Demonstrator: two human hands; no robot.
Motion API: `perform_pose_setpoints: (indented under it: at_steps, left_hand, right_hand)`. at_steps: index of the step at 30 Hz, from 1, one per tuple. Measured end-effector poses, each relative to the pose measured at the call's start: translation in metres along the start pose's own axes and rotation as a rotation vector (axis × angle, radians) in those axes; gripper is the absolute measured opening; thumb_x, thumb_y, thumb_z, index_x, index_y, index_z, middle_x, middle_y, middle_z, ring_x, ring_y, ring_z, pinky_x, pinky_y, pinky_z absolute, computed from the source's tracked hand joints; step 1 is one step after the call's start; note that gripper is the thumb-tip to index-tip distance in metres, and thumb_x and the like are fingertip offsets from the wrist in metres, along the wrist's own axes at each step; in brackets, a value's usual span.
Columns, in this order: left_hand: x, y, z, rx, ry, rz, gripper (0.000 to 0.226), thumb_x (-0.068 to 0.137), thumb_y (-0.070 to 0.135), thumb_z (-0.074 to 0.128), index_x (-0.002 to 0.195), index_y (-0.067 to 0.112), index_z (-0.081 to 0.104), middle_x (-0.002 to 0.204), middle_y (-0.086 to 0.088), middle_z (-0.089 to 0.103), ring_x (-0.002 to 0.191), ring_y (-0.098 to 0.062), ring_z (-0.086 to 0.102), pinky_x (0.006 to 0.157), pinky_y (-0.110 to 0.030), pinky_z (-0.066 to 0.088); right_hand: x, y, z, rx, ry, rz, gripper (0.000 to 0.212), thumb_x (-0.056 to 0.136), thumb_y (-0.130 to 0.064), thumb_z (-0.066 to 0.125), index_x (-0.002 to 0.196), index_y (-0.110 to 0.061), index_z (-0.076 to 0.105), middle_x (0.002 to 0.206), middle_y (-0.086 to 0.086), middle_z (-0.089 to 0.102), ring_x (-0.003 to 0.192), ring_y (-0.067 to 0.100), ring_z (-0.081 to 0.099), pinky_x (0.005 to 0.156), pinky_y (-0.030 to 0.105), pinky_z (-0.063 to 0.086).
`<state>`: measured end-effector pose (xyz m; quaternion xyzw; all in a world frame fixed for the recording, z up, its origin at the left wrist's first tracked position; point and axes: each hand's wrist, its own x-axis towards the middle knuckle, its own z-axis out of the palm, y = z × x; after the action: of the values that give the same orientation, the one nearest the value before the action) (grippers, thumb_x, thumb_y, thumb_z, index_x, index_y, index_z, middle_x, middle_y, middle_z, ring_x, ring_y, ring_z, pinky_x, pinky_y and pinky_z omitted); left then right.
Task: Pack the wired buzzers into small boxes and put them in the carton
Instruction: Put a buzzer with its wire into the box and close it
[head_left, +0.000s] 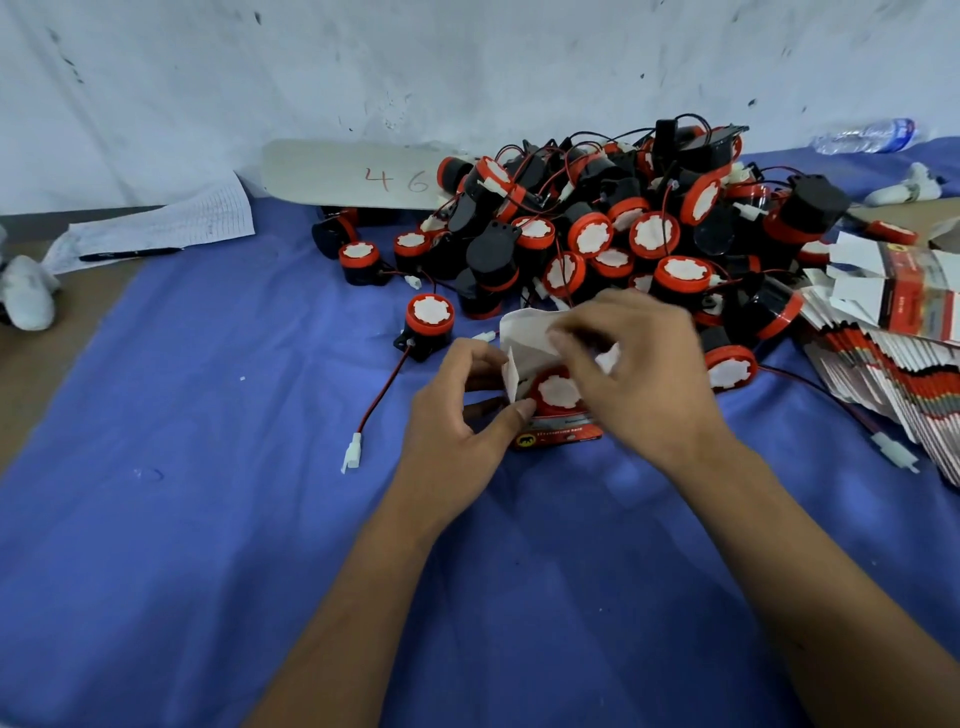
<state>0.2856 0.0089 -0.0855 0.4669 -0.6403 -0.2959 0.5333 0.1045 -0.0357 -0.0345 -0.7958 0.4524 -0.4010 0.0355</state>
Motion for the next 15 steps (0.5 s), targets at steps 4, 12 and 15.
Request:
perform_pose_setpoints:
  at_steps: [4,12,15]
  left_hand:
    - [0.000,-0.003,-0.002,0.123,-0.002,0.044,0.034,0.094,0.011,0.074,0.125,0.022,0.066,0.124,0.014,0.067,0.124,-0.013,0.061,0.093,-0.037,0.059]
    - [0.000,-0.007,0.000,0.261,0.014,0.058,0.029,0.092,0.024,0.072,0.120,0.019,0.075,0.118,0.005,0.063,0.112,-0.011,0.063,0.087,-0.036,0.059]
    - [-0.001,-0.005,0.003,0.306,0.025,0.072,0.034,0.087,0.034,0.072,0.117,0.019,0.076,0.115,0.007,0.062,0.106,-0.009,0.063,0.087,-0.029,0.057]
  right_hand:
    - [-0.003,0.013,-0.001,0.143,0.205,0.406,0.014,0.097,-0.027,0.064,0.083,-0.024,0.068,0.077,-0.011,0.066,0.072,0.006,0.061,0.062,0.016,0.045]
    - [-0.004,0.024,0.003,1.001,-0.055,0.650,0.012,0.101,-0.007,0.058,0.110,-0.006,0.066,0.069,0.011,0.054,0.053,0.015,0.049,0.046,0.027,0.040]
    - [-0.007,0.023,0.007,0.891,-0.169,0.539,0.017,0.098,-0.004,0.063,0.114,-0.009,0.068,0.062,0.003,0.055,0.051,0.011,0.050,0.047,0.023,0.039]
